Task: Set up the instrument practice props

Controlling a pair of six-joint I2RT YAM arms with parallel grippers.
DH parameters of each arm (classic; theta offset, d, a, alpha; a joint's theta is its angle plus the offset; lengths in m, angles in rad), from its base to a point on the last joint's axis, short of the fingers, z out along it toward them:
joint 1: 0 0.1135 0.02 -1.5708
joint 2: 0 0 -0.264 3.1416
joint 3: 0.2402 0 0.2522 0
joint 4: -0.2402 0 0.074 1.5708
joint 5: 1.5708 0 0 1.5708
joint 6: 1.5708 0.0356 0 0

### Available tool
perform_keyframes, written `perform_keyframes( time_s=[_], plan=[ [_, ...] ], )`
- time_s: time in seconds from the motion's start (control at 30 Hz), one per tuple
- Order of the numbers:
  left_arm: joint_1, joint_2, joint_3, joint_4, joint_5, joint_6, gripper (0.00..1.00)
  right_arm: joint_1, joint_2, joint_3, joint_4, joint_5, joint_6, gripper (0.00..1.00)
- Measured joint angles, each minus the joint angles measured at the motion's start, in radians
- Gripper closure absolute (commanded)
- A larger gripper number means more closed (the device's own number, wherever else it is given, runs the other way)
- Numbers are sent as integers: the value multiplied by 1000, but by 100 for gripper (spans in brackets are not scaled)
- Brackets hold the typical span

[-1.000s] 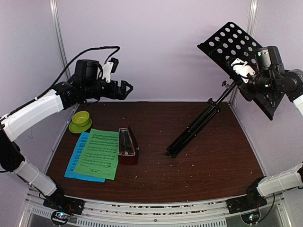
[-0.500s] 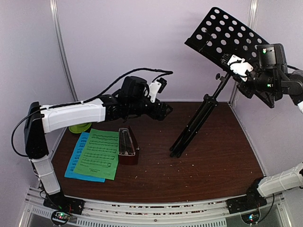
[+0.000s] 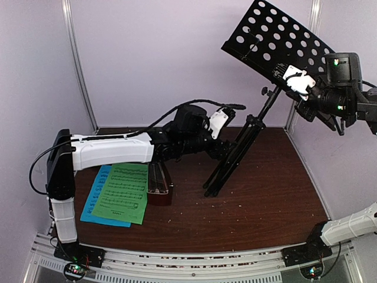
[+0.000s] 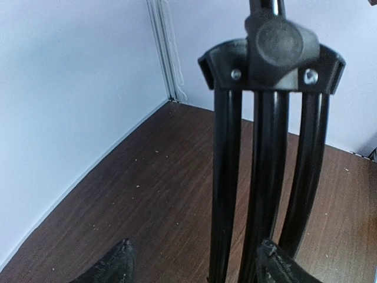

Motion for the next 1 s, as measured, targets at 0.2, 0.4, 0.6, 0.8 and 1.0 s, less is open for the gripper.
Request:
perform_keyframes(
  time_s=[0.2, 0.4, 0.6, 0.8, 1.0],
  plan=[
    [-7, 39, 85, -2, -27, 24, 36, 18, 0, 0, 6, 2, -6, 100],
    [-14, 81, 152, -27, -71, 38, 39, 40, 2, 12, 13, 10, -5, 100],
    [-17, 111, 195, -32, -87, 43, 47, 56, 6, 42, 28, 31, -1, 100],
    [-22, 114, 209, -55, -91, 66, 64, 74, 9, 43, 34, 47, -1, 100],
    [-26, 114, 203, -55, -58, 121, 78, 80, 12, 45, 34, 54, -11, 100]
  ],
)
